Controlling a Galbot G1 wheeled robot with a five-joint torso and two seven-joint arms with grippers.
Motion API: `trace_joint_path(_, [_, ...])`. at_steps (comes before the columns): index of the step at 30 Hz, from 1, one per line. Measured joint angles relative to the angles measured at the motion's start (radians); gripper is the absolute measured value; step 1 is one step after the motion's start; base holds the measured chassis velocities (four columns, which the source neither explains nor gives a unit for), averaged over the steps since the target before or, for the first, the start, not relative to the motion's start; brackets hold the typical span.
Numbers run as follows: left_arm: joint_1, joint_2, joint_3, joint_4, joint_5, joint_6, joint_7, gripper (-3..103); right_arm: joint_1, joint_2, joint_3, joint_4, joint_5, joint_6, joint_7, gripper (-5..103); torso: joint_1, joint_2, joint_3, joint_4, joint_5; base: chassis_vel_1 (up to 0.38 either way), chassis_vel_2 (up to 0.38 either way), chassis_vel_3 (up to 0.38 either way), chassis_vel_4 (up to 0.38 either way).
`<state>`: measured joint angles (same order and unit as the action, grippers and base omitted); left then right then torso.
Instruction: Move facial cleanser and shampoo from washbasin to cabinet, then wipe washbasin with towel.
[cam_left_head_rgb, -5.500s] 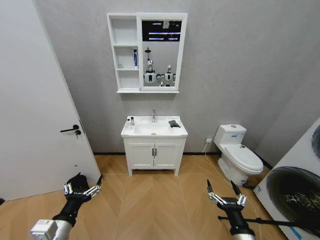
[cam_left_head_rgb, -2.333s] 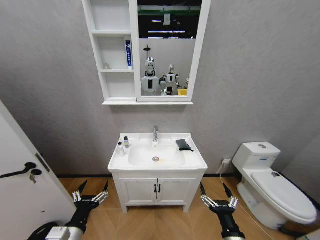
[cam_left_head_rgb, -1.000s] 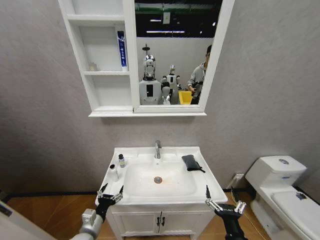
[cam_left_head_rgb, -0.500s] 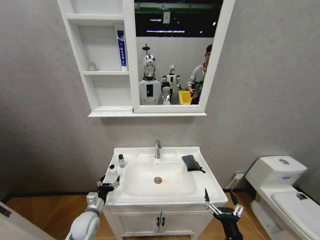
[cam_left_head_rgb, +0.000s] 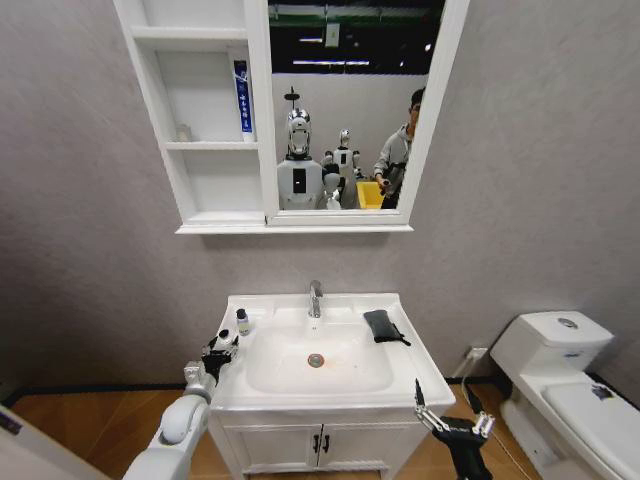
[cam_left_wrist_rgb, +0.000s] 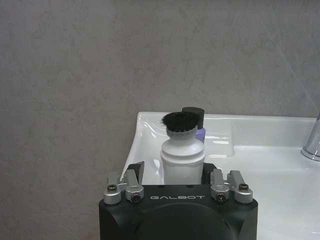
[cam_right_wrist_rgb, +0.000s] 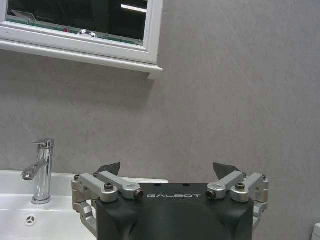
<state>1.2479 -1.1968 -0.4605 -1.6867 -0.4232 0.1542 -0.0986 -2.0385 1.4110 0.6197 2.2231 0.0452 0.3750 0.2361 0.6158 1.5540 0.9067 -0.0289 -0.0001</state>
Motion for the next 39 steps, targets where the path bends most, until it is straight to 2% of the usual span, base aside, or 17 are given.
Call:
trace_joint_path(2, [0.017, 0.007, -0.008, -0.025, -0.005, 0.000, 0.006, 49, 0.000, 0.004, -0.004, 0.001, -0.002, 0.000, 0.001, 100, 0.000, 0.000, 0.000, 0.0000, 0.0001, 0.000, 0.000, 0.000, 0.000])
trace_joint_path(3, [0.017, 0.007, -0.008, -0.025, -0.005, 0.000, 0.006, 49, 0.000, 0.004, -0.004, 0.001, -0.002, 0.000, 0.001, 100, 0.000, 0.000, 0.000, 0.0000, 0.0001, 0.000, 0.000, 0.000, 0.000])
trace_joint_path(7, [0.057, 0.030, -0.025, -0.093, 0.001, -0.001, 0.020, 34, 0.003, 0.007, -0.008, 0.003, -0.003, 0.000, 0.005, 100, 0.000, 0.000, 0.000, -0.0001, 0.0001, 0.000, 0.000, 0.000, 0.000])
trace_joint_path(17, [0.192, 0.133, -0.130, -0.354, -0.033, 0.021, 0.015, 34, 0.022, 0.007, -0.024, 0.003, -0.003, 0.000, 0.009, 100, 0.000, 0.000, 0.000, 0.0001, -0.0002, 0.000, 0.000, 0.000, 0.000])
trace_joint_path(19, [0.202, 0.193, -0.166, -0.449, -0.088, 0.049, -0.012, 34, 0.030, 0.007, -0.030, 0.000, -0.003, 0.000, 0.009, 100, 0.000, 0.000, 0.000, 0.0000, -0.0001, 0.000, 0.000, 0.000, 0.000])
trace_joint_path(20, [0.202, 0.193, -0.166, -0.449, -0.088, 0.049, -0.012, 34, 0.030, 0.007, -0.030, 0.000, -0.003, 0.000, 0.009, 100, 0.000, 0.000, 0.000, 0.0000, -0.0001, 0.000, 0.000, 0.000, 0.000])
trace_joint_path(22, [0.191, 0.322, -0.205, -0.582, -0.215, 0.100, -0.058, 34, 0.039, 0.004, -0.035, -0.003, -0.003, 0.000, 0.009, 100, 0.000, 0.000, 0.000, 0.0000, 0.0001, 0.000, 0.000, 0.000, 0.000])
trace_joint_path(23, [0.191, 0.322, -0.205, -0.582, -0.215, 0.100, -0.058, 34, 0.039, 0.004, -0.035, -0.003, -0.003, 0.000, 0.009, 100, 0.000, 0.000, 0.000, 0.0000, 0.0001, 0.000, 0.000, 0.000, 0.000])
trace_joint_path(25, [0.122, 0.477, -0.235, -0.664, -0.362, 0.164, -0.126, 34, 0.046, 0.003, -0.037, -0.007, -0.002, 0.000, 0.011, 100, 0.000, 0.000, 0.000, -0.0003, 0.0002, 0.000, 0.000, 0.000, 0.000])
trace_joint_path(26, [0.122, 0.477, -0.235, -0.664, -0.362, 0.164, -0.126, 34, 0.046, 0.003, -0.037, -0.007, -0.002, 0.000, 0.011, 100, 0.000, 0.000, 0.000, -0.0003, 0.0002, 0.000, 0.000, 0.000, 0.000])
trace_joint_path(28, [-0.009, 0.608, -0.241, -0.688, -0.529, 0.215, -0.195, 34, 0.051, 0.001, -0.037, -0.011, 0.000, 0.000, 0.013, 100, 0.000, 0.000, 0.000, -0.0003, -0.0002, 0.000, 0.000, 0.000, 0.000])
trace_joint_path(30, [-0.142, 0.730, -0.214, -0.667, -0.641, 0.243, -0.225, 34, 0.056, -0.002, -0.037, -0.016, 0.002, 0.000, 0.016, 100, 0.000, 0.000, 0.000, -0.0004, 0.0000, 0.000, 0.000, 0.000, 0.000])
trace_joint_path(31, [-0.142, 0.730, -0.214, -0.667, -0.641, 0.243, -0.225, 34, 0.056, -0.002, -0.037, -0.016, 0.002, 0.000, 0.016, 100, 0.000, 0.000, 0.000, -0.0004, 0.0000, 0.000, 0.000, 0.000, 0.000])
trace_joint_path(34, [-0.370, 0.864, -0.138, -0.549, -0.730, 0.282, -0.198, 34, 0.065, -0.008, -0.037, -0.022, 0.007, 0.001, 0.017, 100, 0.000, 0.000, 0.000, -0.0001, 0.0003, 0.000, 0.000, 0.000, 0.000])
trace_joint_path(35, [-0.370, 0.864, -0.138, -0.549, -0.730, 0.282, -0.198, 34, 0.065, -0.008, -0.037, -0.022, 0.007, 0.001, 0.017, 100, 0.000, 0.000, 0.000, -0.0001, 0.0003, 0.000, 0.000, 0.000, 0.000])
trace_joint_path(38, [-0.590, 0.896, -0.010, -0.425, -0.753, 0.316, -0.165, 34, 0.073, -0.008, -0.035, -0.029, 0.010, 0.001, 0.018, 100, 0.000, 0.000, 0.000, 0.0003, -0.0002, 0.000, 0.000, 0.000, 0.000])
trace_joint_path(39, [-0.590, 0.896, -0.010, -0.425, -0.753, 0.316, -0.165, 34, 0.073, -0.008, -0.035, -0.029, 0.010, 0.001, 0.018, 100, 0.000, 0.000, 0.000, 0.0003, -0.0002, 0.000, 0.000, 0.000, 0.000])
